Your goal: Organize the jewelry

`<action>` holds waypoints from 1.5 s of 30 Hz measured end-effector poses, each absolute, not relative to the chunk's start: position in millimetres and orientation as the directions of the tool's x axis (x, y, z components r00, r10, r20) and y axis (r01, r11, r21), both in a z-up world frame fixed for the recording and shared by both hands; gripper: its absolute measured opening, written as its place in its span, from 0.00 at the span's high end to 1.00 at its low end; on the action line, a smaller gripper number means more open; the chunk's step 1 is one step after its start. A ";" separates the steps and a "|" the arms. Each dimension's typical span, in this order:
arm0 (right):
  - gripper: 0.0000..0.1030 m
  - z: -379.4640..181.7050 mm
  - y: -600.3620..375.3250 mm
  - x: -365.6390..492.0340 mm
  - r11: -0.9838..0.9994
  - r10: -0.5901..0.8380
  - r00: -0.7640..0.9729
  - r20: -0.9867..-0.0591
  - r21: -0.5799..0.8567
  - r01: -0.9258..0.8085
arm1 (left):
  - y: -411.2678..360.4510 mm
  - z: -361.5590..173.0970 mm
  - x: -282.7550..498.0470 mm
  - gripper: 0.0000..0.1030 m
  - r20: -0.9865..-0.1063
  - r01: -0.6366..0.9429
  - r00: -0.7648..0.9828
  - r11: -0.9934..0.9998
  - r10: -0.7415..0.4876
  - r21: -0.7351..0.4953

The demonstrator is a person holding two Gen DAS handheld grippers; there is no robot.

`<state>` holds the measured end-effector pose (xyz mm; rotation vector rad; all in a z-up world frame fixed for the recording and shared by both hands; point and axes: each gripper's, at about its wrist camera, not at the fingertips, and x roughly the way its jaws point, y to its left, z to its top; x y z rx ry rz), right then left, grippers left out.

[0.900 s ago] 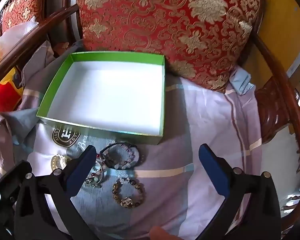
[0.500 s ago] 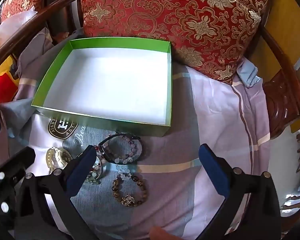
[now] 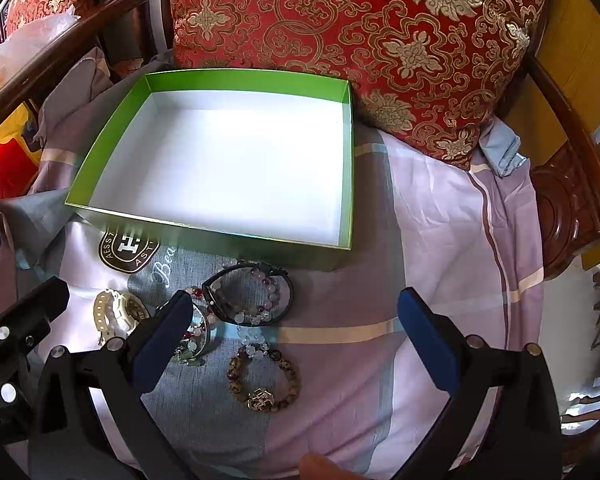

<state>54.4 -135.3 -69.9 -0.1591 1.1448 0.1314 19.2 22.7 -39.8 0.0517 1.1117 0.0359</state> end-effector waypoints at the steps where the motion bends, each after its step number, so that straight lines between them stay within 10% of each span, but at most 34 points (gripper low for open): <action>1: 0.01 -69.9 -135.2 54.2 0.981 0.023 0.407 -0.913 -0.058 -0.185 | 22.7 -39.7 19.6 0.02 -0.895 -0.005 0.442 0.998 0.057 0.061; 45: 0.01 -69.8 -131.9 50.1 0.979 0.032 0.408 -0.912 -0.052 -0.195 | 34.2 -40.4 20.0 0.02 -0.893 -0.031 0.444 0.997 0.072 0.065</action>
